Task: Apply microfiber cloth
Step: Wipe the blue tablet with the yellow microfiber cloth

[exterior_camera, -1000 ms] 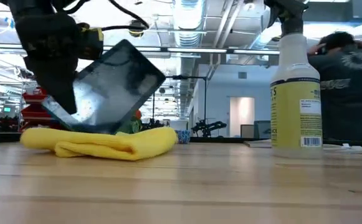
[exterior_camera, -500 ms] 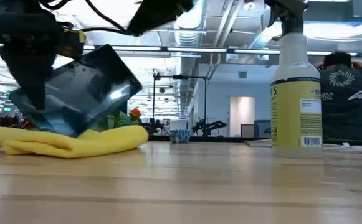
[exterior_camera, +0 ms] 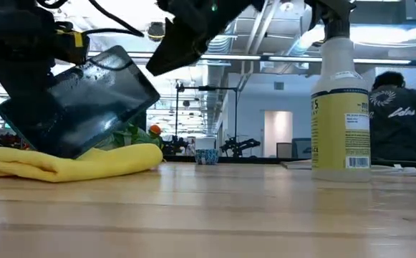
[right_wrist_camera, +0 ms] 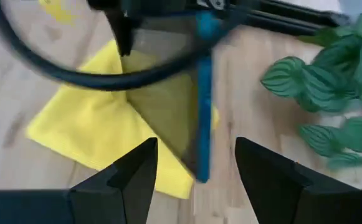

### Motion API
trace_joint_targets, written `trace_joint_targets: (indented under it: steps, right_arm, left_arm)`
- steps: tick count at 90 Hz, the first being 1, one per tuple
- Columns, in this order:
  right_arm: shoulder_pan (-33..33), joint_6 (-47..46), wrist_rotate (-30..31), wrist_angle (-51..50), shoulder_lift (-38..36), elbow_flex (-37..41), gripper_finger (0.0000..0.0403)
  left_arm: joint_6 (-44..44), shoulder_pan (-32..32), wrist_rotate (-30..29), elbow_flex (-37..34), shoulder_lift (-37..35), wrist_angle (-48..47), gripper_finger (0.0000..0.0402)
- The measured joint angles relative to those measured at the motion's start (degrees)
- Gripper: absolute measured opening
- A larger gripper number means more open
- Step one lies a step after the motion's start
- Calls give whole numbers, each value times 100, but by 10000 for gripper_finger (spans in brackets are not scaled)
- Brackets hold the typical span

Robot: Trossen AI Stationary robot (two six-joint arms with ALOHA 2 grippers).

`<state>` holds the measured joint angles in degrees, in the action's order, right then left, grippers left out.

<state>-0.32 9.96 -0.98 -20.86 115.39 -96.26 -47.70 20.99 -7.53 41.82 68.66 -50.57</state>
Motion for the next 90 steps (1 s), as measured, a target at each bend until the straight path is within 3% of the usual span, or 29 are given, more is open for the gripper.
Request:
trace_joint_targets:
  steps: [17,29,36,49,53,80,90]
  right_arm:
    - [-235,74,-1051,450,240,8,202]
    - [-212,109,-1212,648,405,1,186]
    - [-183,122,-1218,620,456,12,151]
    - [-181,128,-1252,582,499,1,38]
    - [-174,110,-1298,515,495,1,20]
    - [-172,-234,-1252,329,479,407,14]
    - [-170,-350,-1245,554,484,706,14]
  left_arm:
    - [34,44,-92,0,2,64,8]
    - [123,44,-145,-2,2,154,8]
    - [169,51,-173,-2,4,198,9]
    - [284,52,-283,0,4,257,10]
    - [353,58,-329,0,4,273,14]
    - [437,118,-506,218,-467,-285,129]
    - [303,327,-556,254,-796,-512,154]
